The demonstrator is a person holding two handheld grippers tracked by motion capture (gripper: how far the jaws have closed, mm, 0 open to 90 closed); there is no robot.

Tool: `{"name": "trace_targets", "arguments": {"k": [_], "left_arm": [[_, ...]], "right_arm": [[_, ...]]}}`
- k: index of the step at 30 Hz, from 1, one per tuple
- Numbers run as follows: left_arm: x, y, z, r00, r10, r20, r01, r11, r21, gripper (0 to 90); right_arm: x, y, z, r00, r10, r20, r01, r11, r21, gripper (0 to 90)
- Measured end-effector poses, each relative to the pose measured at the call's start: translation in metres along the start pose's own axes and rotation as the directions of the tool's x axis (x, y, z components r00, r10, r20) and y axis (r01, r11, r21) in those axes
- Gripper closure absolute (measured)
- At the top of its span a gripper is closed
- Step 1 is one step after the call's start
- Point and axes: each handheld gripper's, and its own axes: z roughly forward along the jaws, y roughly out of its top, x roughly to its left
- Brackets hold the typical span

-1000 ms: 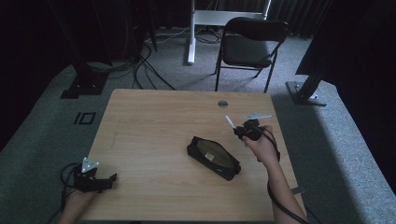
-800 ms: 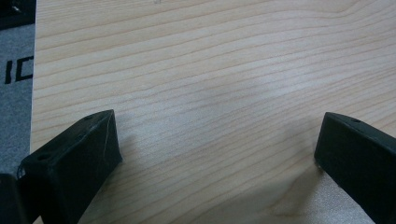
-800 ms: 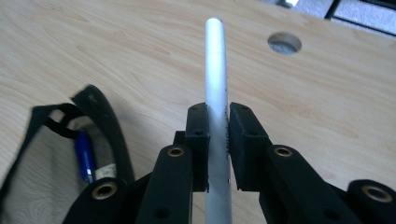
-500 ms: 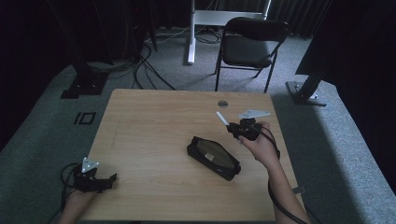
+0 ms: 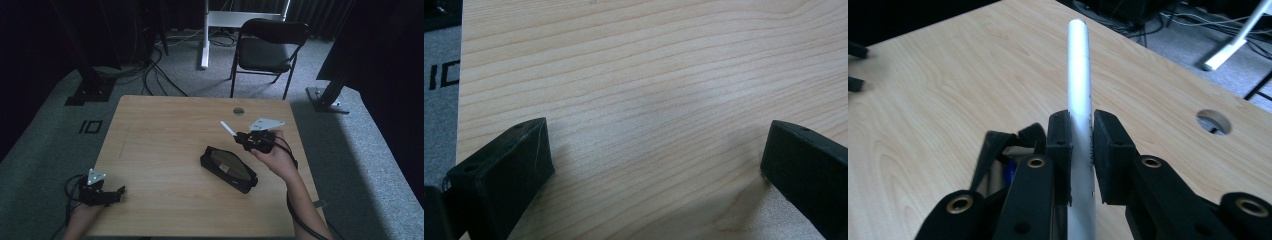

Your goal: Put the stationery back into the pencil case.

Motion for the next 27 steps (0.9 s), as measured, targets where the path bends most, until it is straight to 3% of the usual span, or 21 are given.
{"name": "trace_targets", "arguments": {"k": [5, 7, 9, 13, 21, 27], "left_arm": [[0.0, 0.0, 0.0, 1.0, -0.003, 0.0, 0.003, 1.0, -0.001, 0.3], [0.0, 0.0, 0.0, 1.0, -0.003, 0.0, 0.003, 1.0, -0.001, 0.2], [0.0, 0.0, 0.0, 1.0, -0.004, 0.0, 0.004, 1.0, -0.001, 0.2], [0.0, 0.0, 0.0, 1.0, -0.002, 0.0, 0.002, 1.0, -0.001, 0.3], [0.0, 0.0, 0.0, 1.0, 0.001, 0.0, -0.001, 1.0, 0.001, 0.3], [0.0, 0.0, 0.0, 1.0, -0.002, 0.0, 0.002, 1.0, 0.0, 0.3]], "right_arm": [[0.005, -0.001, 0.001, 0.9978, -0.048, -0.046, 0.048, 0.999, 0.004, 78.4], [0.01, -0.002, 0.003, 0.9918, -0.08, -0.099, 0.081, 0.997, 0.006, 78.4], [0.011, -0.002, 0.004, 0.9901, -0.099, -0.099, 0.101, 0.995, 0.017, 78.4], [0.016, -0.007, 0.009, 0.9776, -0.127, -0.167, 0.134, 0.99, 0.031, 78.4], [0.016, -0.015, 0.018, 0.9712, -0.138, -0.194, 0.149, 0.988, 0.045, 78.3], [0.014, -0.03, 0.031, 0.9683, -0.136, -0.209, 0.161, 0.982, 0.104, 78.3]]}}
